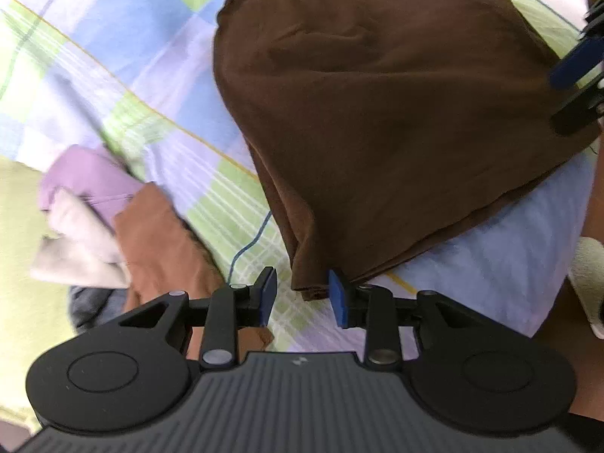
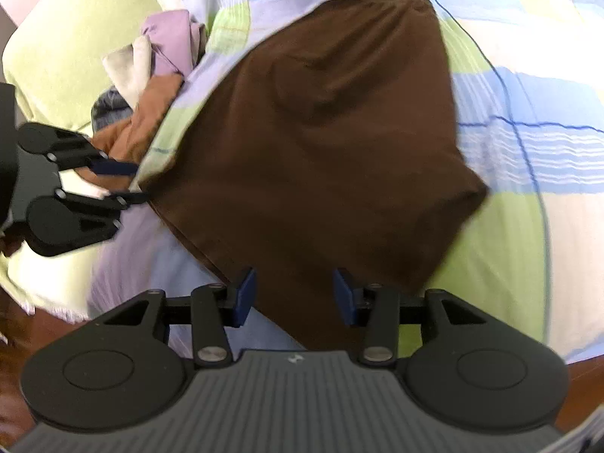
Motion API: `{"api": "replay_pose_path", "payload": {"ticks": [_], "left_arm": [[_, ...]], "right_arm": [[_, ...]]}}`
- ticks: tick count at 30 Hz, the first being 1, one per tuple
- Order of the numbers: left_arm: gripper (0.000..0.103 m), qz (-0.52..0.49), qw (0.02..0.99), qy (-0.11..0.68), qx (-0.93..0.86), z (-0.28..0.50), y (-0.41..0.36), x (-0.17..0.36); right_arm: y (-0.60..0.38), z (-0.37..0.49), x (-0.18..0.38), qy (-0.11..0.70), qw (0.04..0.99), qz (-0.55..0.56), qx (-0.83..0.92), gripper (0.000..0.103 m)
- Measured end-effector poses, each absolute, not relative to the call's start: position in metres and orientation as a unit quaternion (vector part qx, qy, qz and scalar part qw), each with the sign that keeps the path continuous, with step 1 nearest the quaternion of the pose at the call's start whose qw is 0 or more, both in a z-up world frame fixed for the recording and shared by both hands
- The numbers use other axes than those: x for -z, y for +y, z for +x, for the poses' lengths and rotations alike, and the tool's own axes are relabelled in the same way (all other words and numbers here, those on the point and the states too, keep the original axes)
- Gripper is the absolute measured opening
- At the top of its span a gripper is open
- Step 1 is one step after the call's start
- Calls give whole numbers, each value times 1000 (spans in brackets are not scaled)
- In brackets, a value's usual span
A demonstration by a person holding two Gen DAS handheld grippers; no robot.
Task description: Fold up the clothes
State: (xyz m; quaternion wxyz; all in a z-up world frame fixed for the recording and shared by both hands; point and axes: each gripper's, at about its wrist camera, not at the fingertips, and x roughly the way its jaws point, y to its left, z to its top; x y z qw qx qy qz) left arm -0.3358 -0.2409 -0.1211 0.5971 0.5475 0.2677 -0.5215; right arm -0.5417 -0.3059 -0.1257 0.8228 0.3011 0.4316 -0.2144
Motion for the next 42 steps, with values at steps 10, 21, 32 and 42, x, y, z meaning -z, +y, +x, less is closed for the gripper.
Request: {"api": "replay_pose_path", "payload": {"ticks": [10, 21, 32, 42], "left_arm": [[0, 463, 557, 334, 603, -310, -225, 101], [4, 510, 558, 294, 584, -309, -213, 97], [31, 481, 512, 205, 681, -335, -271, 128], [35, 530, 504, 239, 639, -314, -207, 131]], "right_arm": [[-273, -499, 142, 481, 782, 245, 311, 57], [-258, -499, 127, 482, 768, 228, 356, 64], [-299, -522, 135, 356, 783, 325, 391, 32], [-269, -558, 141, 413, 772, 299, 380, 34]]}}
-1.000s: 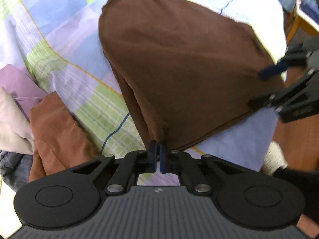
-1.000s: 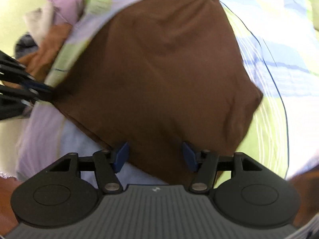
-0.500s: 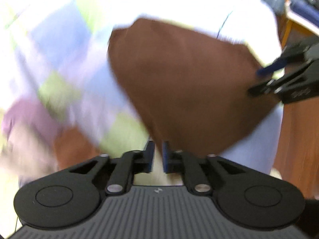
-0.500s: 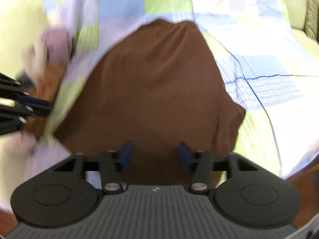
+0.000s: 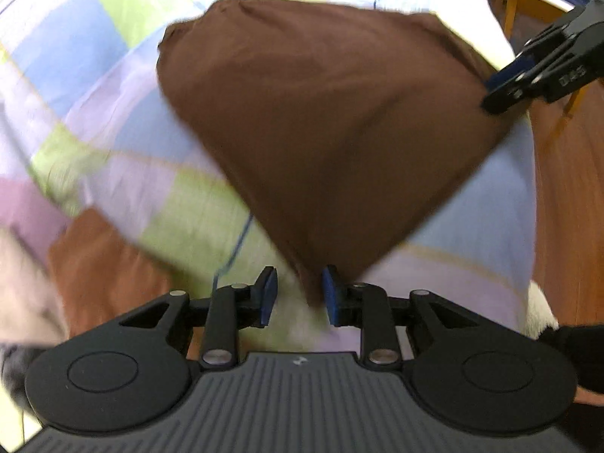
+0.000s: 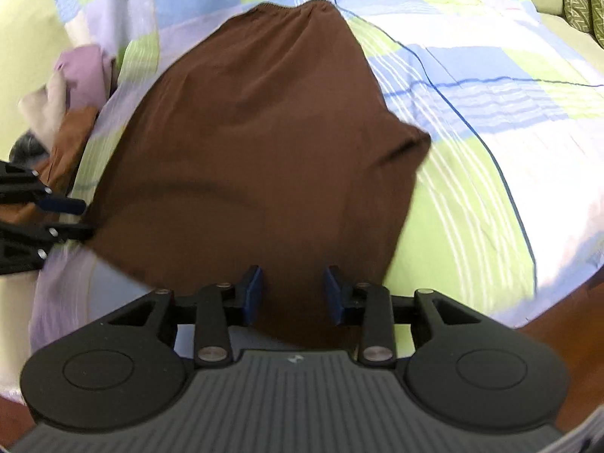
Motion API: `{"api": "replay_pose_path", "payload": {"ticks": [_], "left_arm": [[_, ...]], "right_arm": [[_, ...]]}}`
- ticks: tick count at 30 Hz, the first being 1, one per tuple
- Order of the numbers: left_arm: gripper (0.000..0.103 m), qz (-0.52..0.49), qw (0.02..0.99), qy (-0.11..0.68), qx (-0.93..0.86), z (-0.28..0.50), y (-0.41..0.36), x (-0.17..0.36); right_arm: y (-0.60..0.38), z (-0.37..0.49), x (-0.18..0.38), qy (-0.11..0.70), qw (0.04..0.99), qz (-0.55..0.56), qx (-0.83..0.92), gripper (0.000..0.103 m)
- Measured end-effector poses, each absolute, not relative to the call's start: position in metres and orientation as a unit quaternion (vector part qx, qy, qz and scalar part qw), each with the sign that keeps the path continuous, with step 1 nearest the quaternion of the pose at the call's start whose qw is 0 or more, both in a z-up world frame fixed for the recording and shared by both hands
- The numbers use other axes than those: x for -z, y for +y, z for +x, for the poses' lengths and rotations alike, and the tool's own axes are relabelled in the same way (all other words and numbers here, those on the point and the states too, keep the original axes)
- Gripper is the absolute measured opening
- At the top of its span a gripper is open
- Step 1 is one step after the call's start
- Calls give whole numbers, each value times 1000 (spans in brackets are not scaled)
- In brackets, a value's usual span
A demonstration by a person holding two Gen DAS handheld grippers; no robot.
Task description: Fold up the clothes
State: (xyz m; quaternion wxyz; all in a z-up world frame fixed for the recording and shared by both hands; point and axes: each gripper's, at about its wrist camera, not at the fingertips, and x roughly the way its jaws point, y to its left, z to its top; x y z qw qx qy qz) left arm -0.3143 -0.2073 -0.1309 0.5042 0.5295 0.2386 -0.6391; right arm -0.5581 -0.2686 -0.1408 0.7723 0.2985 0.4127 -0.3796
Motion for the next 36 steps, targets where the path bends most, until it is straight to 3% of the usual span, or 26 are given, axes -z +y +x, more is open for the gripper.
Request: {"api": "replay_pose_path", "payload": {"ticks": [3, 5, 8, 24, 27, 31, 36], "left_arm": [[38, 558, 507, 268, 600, -321, -217, 117], [42, 546, 525, 331, 563, -323, -239, 103], [51, 529, 552, 369, 528, -328, -264, 94], [53, 495, 576, 389, 523, -328, -265, 86], [53, 541, 549, 264, 579, -344, -219, 89], [53, 629, 485, 57, 605, -370, -165, 108], [54, 637, 444, 30, 629, -366, -155, 117]], "right_arm": [[-262, -563, 130, 428, 760, 299, 388, 35], [-258, -570, 120, 410, 764, 308, 390, 35], [-259, -572, 106, 388, 768, 319, 397, 37], [-258, -549, 92, 385, 794, 264, 389, 41], [-243, -537, 94, 406, 812, 207, 365, 41], [-209, -505, 106, 448, 844, 50, 290, 41], [-177, -457, 124, 434, 875, -76, 199, 41]]}}
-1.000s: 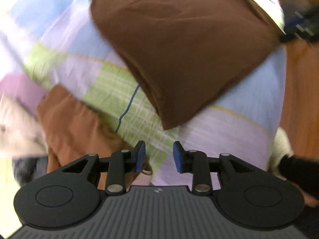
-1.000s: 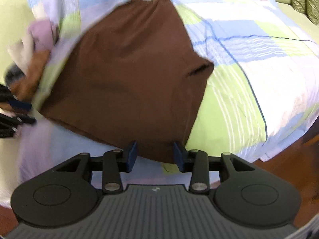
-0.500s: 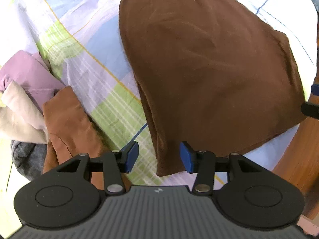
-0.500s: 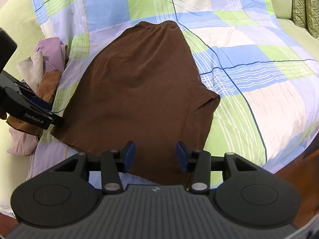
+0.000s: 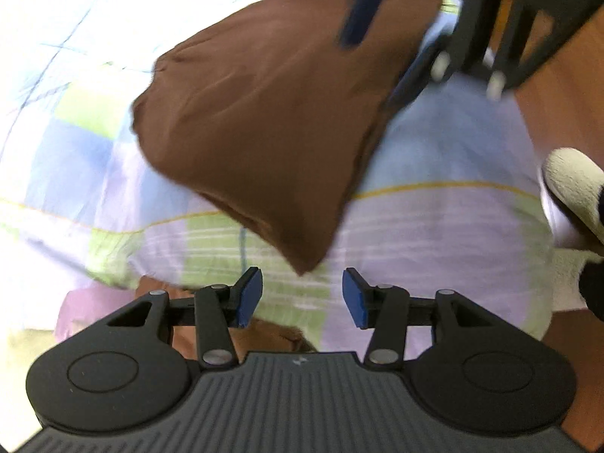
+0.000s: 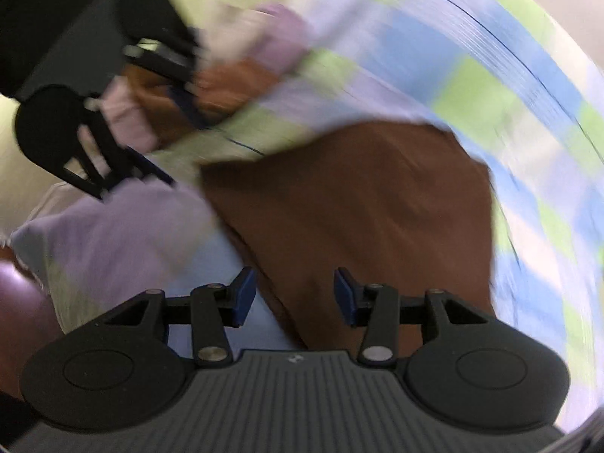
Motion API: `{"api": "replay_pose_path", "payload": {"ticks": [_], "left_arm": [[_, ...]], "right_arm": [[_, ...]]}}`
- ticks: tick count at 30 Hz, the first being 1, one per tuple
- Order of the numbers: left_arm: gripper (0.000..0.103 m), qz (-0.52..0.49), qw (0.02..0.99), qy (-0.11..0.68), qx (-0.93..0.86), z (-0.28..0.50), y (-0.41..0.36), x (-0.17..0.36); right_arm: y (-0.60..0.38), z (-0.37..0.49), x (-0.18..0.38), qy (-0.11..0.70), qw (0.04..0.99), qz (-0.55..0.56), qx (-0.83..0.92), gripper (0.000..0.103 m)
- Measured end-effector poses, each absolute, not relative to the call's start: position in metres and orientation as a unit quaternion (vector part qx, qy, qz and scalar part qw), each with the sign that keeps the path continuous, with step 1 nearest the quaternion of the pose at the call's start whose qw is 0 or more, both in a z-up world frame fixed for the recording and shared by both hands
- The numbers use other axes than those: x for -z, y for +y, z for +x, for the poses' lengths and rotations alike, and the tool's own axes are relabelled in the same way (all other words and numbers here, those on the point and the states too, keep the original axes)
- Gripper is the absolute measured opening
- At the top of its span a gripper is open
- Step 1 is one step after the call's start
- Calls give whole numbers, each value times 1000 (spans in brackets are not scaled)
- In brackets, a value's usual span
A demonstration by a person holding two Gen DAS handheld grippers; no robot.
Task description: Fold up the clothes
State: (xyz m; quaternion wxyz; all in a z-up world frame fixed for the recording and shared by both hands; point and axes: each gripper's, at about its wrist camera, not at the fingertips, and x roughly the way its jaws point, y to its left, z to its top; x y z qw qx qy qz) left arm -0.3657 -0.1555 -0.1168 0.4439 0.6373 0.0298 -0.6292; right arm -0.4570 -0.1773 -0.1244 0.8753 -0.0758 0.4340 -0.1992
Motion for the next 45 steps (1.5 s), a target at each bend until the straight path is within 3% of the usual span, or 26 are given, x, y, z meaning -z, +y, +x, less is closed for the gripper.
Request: {"api": "replay_pose_path", "payload": {"ticks": [6, 7, 8, 16, 20, 21, 22, 23, 24, 26, 31, 35, 40, 45], "left_arm": [[54, 642, 426, -20, 638, -353, -155, 129], [54, 638, 420, -29, 645, -352, -154, 129], [54, 635, 413, -42, 652, -352, -152, 129], [67, 611, 342, -188, 689, -357, -139, 134], [67, 620, 330, -219, 677, -360, -148, 153], [59, 618, 332, -220, 677, -360, -151, 155], [28, 618, 338, -210, 678, -359, -159, 158], [5, 627, 343, -203, 670, -358, -165, 162], [5, 631, 346, -202, 665, -357, -168, 164], [5, 625, 349, -177, 675, -349, -174, 162], [10, 624, 357, -163, 675, -349, -176, 163], [10, 631, 362, -164, 667, -357, -176, 167], [10, 639, 364, -165, 657, -364, -182, 166], [10, 651, 366, -178, 641, -370, -179, 172]], "right_arm": [[-174, -420, 157, 444, 869, -127, 178, 36], [-177, -418, 159, 444, 869, -127, 178, 27], [-180, -417, 160, 444, 869, -128, 174, 11], [-195, -425, 132, 421, 884, -107, 171, 7], [-199, -425, 124, 405, 892, -98, 174, 7], [-198, -425, 124, 402, 893, -98, 174, 7], [-198, -426, 124, 398, 895, -96, 175, 7], [-197, -428, 124, 397, 896, -92, 177, 7], [-196, -430, 125, 401, 894, -88, 179, 11], [-189, -440, 128, 415, 886, -83, 189, 30], [-178, -493, 143, 473, 840, -99, 248, 32], [-172, -537, 160, 519, 797, -174, 256, 32], [-178, -567, 172, 517, 784, -255, 229, 33], [-179, -597, 183, 483, 772, -373, 179, 46]]}}
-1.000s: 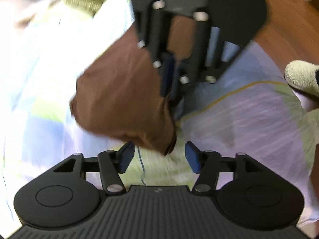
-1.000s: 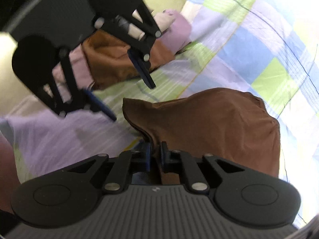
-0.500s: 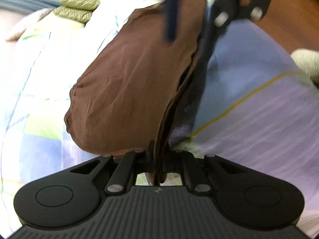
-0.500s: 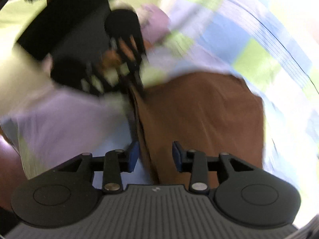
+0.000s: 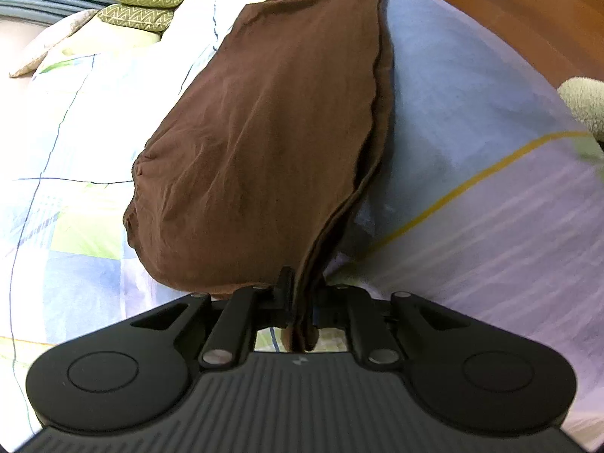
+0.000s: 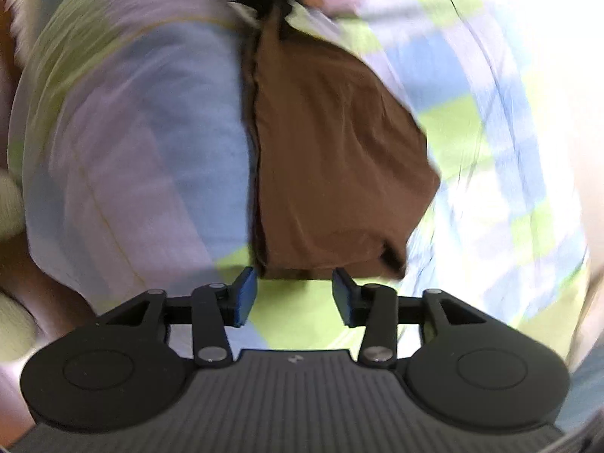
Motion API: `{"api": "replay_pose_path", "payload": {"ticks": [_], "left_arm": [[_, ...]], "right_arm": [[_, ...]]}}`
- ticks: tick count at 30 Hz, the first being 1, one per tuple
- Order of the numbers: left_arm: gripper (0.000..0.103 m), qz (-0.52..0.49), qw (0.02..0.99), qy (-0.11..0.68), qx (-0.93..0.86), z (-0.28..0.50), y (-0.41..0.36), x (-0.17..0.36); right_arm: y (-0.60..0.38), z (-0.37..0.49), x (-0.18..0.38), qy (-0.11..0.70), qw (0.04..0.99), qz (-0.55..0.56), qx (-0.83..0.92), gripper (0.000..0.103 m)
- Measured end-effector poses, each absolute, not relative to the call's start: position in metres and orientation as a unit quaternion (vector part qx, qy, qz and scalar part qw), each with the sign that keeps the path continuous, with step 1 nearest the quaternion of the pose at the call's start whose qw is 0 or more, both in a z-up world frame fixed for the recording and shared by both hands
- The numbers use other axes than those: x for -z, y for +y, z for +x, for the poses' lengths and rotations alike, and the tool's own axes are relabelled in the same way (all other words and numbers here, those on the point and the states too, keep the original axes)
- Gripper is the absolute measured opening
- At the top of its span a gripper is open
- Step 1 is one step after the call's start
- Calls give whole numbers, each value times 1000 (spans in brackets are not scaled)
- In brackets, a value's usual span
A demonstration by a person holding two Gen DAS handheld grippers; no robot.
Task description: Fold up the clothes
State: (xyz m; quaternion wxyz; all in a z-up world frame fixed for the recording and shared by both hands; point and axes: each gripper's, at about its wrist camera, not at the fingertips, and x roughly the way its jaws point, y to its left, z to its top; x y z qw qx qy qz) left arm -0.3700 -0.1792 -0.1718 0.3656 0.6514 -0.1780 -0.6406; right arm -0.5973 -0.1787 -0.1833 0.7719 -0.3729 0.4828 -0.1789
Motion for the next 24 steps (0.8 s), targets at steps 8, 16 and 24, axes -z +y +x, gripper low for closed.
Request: {"api": "replay_pose_path", "payload": {"ticks": [8, 16, 24], "left_arm": [[10, 668, 382, -168, 616, -382, -185, 177], [9, 677, 400, -163, 596, -391, -187, 183], [4, 672, 397, -84, 620, -388, -201, 158]], "right_arm": [[-198, -630, 198, 426, 765, -475, 83, 50], [-197, -648, 198, 361, 763, -536, 26, 49], [-220, -637, 153, 380, 825, -417, -37, 5]]}}
